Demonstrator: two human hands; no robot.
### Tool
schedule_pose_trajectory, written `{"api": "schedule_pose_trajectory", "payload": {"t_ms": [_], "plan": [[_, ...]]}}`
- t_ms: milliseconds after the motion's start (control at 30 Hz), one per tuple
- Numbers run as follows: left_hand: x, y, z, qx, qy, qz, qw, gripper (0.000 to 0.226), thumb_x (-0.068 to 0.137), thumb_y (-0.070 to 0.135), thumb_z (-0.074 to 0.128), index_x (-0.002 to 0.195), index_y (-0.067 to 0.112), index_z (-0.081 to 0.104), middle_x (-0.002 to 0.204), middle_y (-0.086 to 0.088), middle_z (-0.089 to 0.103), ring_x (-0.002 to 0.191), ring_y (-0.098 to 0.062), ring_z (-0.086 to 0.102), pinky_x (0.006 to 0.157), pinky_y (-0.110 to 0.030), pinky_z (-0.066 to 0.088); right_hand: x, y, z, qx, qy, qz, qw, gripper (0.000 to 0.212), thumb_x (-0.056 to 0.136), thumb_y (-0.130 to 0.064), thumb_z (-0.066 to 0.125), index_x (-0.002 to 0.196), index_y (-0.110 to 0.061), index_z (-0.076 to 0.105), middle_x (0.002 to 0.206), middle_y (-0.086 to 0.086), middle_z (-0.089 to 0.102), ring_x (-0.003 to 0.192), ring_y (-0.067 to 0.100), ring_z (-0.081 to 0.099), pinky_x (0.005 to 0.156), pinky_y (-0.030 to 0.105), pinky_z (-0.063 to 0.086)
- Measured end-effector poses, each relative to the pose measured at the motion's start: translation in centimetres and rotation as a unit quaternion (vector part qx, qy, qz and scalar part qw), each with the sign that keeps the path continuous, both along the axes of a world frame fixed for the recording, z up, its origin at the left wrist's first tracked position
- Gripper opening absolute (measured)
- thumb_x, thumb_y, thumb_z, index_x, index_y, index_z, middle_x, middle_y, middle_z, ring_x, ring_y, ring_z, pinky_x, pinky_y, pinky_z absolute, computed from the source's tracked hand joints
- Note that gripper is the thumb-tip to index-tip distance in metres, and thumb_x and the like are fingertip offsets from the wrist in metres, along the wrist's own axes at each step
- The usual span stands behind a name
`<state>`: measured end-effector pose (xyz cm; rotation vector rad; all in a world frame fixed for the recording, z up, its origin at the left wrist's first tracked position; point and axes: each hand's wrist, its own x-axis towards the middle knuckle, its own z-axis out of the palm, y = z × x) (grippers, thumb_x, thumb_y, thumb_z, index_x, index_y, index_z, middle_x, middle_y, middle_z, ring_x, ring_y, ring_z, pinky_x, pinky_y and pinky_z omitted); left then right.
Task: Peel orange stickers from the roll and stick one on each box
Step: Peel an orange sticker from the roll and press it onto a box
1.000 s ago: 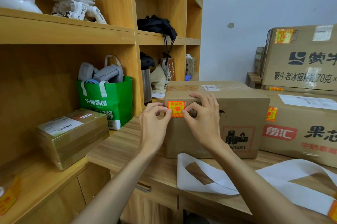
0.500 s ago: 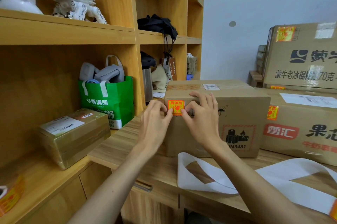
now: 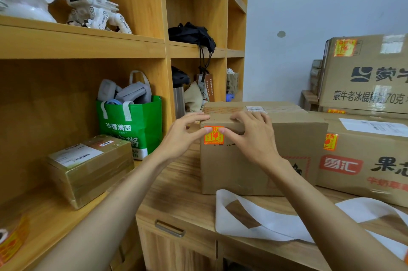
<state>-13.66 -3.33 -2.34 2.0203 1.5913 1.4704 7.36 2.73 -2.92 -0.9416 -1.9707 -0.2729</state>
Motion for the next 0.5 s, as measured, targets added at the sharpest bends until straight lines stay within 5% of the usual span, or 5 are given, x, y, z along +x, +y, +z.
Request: {"api": "schedule_pose_trajectory", "payload": {"t_ms": [200, 500], "plan": [[0.2, 0.6, -0.6, 0.030, -0.068, -0.003, 0.997, 0.032, 0.088, 0.028, 0.076, 0.120, 0.024, 0.075, 0.129, 0.008, 0.064, 0.122, -0.006, 0.057, 0.106, -0.046, 0.048, -0.5, 0.6, -0.4, 0.009, 0.027, 0.001, 1.000, 0.043, 0.089, -0.066, 0.049, 0.097, -0.025, 0.058, 0.105, -0.008, 0.065, 0.097, 0.015, 0.049, 0.087, 0.027, 0.022], [-0.8, 0.2, -1.3, 0.006, 0.006, -0.025, 1.000, 0.051, 0.089, 0.036, 0.074, 0.138, 0.037, 0.060, 0.148, 0.016, 0.050, 0.134, 0.002, 0.044, 0.112, -0.047, 0.042, 0.2, 0.7, -1.0, 0.019, -0.018, 0.004, 1.000, 0.055, 0.084, -0.073, 0.047, 0.109, -0.025, 0.058, 0.111, -0.009, 0.062, 0.106, 0.016, 0.052, 0.097, 0.032, 0.029]]}}
